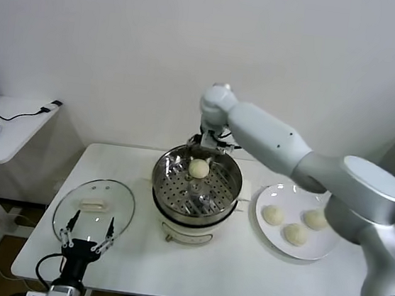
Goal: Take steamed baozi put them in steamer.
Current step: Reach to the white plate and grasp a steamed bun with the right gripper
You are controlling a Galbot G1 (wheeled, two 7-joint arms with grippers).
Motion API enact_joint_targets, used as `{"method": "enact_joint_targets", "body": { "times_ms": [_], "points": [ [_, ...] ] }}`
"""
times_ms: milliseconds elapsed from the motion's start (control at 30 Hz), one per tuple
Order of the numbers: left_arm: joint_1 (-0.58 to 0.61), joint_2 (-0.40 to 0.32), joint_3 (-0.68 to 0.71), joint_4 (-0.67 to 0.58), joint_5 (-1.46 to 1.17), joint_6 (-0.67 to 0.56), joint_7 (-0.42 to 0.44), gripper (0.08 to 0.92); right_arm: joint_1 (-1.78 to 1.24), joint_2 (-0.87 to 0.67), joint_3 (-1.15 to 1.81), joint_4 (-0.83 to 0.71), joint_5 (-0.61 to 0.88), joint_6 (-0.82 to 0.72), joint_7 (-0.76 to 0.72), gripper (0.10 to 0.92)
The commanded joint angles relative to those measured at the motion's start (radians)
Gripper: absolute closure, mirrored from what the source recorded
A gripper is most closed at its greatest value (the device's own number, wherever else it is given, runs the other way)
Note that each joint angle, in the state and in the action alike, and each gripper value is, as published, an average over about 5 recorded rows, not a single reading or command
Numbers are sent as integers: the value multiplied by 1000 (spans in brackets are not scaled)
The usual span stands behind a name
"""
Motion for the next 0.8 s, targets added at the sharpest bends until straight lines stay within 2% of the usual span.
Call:
{"method": "enact_joint_targets", "body": {
  "times_ms": [33,100,167,267,400,633,800],
  "points": [
    [2,1,1,-1,1,-1,0,177,241,-208,-222,108,575,-356,57,203],
    [6,4,0,-5,-2,-3,-1,177,296,-275,-302,146,706,-476,81,203],
    [9,5,2,-10,-5,-3,-3,177,319,-332,-356,170,773,-581,86,203],
    [11,4,4,-15,-6,-2,-7,177,322,-404,-412,197,822,-704,84,203],
    [14,1,3,-14,-5,-4,-8,177,266,-477,-450,215,848,-781,67,203],
    [13,-7,2,-25,-47,13,-5,177,-19,-538,-290,190,646,-767,-10,203],
    [23,-3,-6,-19,-45,13,-5,177,-195,-503,-143,106,494,-740,-11,203]
  ]
}}
